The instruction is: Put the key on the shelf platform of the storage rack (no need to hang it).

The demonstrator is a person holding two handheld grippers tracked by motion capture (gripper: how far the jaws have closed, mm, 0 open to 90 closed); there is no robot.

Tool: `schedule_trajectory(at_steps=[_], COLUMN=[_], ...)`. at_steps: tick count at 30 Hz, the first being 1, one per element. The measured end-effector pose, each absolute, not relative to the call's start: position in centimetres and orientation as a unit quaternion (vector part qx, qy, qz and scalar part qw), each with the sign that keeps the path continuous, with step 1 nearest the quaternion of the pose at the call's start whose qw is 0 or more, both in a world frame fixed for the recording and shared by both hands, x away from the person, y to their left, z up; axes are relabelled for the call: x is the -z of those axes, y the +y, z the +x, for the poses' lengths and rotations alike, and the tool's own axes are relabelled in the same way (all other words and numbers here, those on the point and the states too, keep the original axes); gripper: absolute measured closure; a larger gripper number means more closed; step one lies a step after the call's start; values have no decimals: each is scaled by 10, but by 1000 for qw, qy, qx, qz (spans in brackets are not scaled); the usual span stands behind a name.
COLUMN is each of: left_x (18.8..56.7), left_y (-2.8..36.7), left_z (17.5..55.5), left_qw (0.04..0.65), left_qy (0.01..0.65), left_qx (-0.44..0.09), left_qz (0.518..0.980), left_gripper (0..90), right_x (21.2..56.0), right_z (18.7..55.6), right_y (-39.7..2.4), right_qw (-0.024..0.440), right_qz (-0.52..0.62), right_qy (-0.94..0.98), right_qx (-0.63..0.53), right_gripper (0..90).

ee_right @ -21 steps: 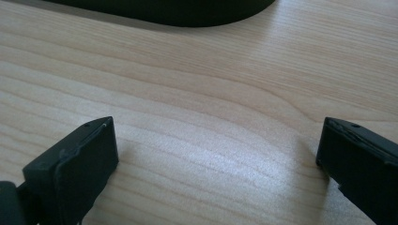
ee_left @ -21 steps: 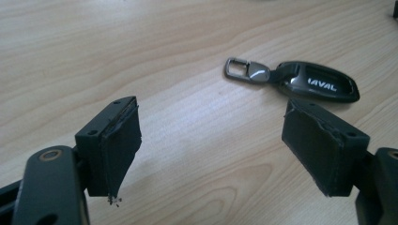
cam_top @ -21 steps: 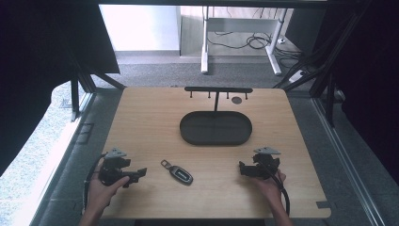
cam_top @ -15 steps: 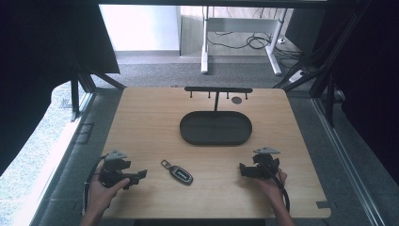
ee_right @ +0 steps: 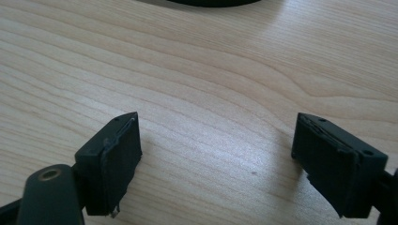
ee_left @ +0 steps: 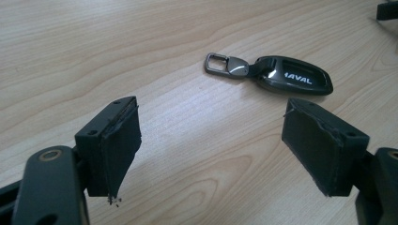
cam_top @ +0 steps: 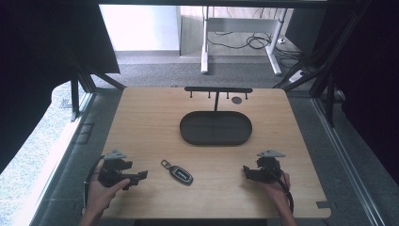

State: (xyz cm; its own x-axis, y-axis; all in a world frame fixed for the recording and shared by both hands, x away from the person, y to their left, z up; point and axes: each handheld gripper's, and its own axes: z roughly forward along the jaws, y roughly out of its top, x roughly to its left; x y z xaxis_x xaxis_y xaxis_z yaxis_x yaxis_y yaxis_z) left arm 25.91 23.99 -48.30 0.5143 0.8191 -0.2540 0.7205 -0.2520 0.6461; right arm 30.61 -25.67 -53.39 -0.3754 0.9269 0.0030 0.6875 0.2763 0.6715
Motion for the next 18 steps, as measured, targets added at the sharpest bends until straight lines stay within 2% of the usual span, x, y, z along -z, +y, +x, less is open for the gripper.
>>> schedule_trajectory(at_steps=[8, 18], left_x=[485, 487], left_y=[232, 232], left_z=[258, 260], left_qw=[367, 364], left_qy=[474, 480], left_qx=[-60, -61], left_qz=[798, 796], left_gripper=[206, 206], right_x=[521, 522], right_z=[297, 299], right_y=[-261, -259], right_qw=[214, 206], right_qz=[500, 492], right_qy=[771, 778], right_qx=[-331, -333], right_gripper=[190, 203])
